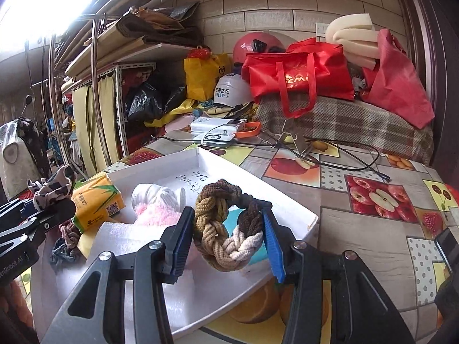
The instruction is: Organize soft objects
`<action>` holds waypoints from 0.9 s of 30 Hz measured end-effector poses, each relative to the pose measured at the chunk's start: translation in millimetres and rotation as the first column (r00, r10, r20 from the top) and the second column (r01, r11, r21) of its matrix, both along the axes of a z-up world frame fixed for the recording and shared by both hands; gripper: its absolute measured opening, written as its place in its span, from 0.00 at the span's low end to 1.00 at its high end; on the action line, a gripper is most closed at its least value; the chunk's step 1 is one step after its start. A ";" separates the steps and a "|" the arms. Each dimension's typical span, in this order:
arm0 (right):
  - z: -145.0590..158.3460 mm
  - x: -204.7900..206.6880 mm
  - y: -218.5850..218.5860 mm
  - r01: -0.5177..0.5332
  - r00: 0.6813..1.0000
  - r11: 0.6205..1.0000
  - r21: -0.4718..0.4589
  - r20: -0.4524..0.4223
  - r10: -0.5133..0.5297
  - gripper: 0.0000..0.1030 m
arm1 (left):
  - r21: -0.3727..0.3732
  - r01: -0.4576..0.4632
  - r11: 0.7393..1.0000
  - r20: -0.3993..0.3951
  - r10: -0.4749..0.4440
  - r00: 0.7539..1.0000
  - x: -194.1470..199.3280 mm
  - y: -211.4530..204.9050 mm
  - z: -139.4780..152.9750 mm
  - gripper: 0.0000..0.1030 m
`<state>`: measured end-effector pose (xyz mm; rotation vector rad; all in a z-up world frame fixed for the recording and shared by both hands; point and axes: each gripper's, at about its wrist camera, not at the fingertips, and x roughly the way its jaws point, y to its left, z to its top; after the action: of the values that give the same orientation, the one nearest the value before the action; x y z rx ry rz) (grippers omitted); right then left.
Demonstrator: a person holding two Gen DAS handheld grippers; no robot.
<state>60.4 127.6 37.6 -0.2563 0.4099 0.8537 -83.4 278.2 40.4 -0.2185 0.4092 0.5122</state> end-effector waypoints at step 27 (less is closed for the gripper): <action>4.2 -10.9 -3.5 0.035 0.997 0.999 0.028 0.071 -0.037 1.00 | 0.065 -0.116 0.991 0.038 0.114 0.993 -7.6 -6.7 4.2 1.00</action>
<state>49.5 124.1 41.8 -0.2528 0.3355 0.8119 -91.0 271.5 44.6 -0.1862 0.3469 0.6341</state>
